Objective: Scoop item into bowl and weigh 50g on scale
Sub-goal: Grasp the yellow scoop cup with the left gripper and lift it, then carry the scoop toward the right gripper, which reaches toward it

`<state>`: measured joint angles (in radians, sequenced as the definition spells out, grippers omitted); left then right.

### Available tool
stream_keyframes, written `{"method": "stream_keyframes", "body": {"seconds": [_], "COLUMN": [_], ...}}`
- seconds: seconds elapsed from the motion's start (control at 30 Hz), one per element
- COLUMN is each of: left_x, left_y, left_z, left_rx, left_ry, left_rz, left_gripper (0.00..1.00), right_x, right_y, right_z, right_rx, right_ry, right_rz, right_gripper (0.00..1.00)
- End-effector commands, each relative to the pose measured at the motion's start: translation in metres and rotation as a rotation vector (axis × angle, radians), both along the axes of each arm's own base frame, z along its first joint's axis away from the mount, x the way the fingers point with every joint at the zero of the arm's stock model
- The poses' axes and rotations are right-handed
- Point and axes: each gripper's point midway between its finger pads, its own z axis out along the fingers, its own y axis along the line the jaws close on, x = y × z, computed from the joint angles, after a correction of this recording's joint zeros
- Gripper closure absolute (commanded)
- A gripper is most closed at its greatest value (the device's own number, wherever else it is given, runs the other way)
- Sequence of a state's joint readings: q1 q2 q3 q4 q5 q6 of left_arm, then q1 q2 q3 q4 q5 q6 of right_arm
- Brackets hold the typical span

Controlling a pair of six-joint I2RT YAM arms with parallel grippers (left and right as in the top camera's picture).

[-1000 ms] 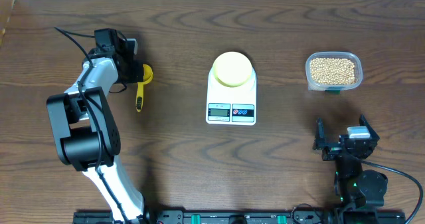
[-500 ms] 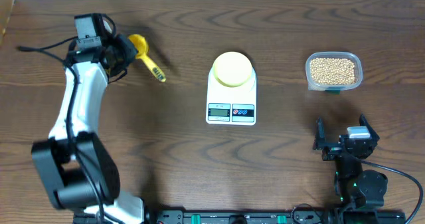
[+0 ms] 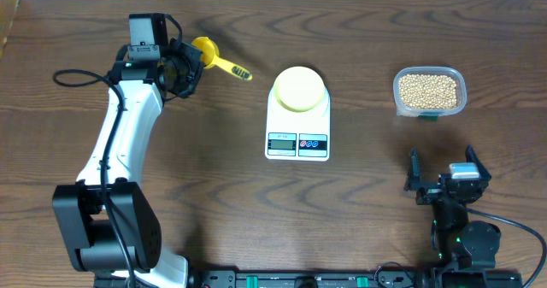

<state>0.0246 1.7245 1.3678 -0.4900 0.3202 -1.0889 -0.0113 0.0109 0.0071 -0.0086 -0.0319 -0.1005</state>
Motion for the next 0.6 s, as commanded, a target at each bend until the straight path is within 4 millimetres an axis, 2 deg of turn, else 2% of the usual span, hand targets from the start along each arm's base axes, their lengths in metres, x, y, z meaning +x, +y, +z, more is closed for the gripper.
{"method": "stream_keyframes", "body": {"seconds": [0.0,0.17,0.33,0.47,0.57], "left_x": [0.004,0.018,0.027,0.033,0.040], "left_y": [-0.005,-0.006,-0.008,-0.014,-0.019], "left_z": [0.004,0.016,0.024,0.031,0.038], "left_rx": [-0.120,-0.160,-0.211,-0.235,-0.230], "left_ry": [0.033,-0.029,-0.062,-0.089,-0.134], "left_rz": [0.136,0.172,0.218,0.236,0.243], "left_gripper": [0.93,0.92,0.93,0.92,0.92], "right_x": [-0.002,-0.002,0.002,0.011,0.026], "right_y": [0.019,0.024,0.027,0.031,0.039], "right_z": [0.007,0.012,0.027,0.039,0.051], "right_rx": [-0.015,0.017,0.014,-0.005,-0.042], "right_ry": [-0.030,-0.042,-0.047,-0.020,0.028], "right_rz": [0.113,0.144,0.162,0.184,0.235], "right_gripper": [0.01,0.01,0.00,0.01,0.01]}}
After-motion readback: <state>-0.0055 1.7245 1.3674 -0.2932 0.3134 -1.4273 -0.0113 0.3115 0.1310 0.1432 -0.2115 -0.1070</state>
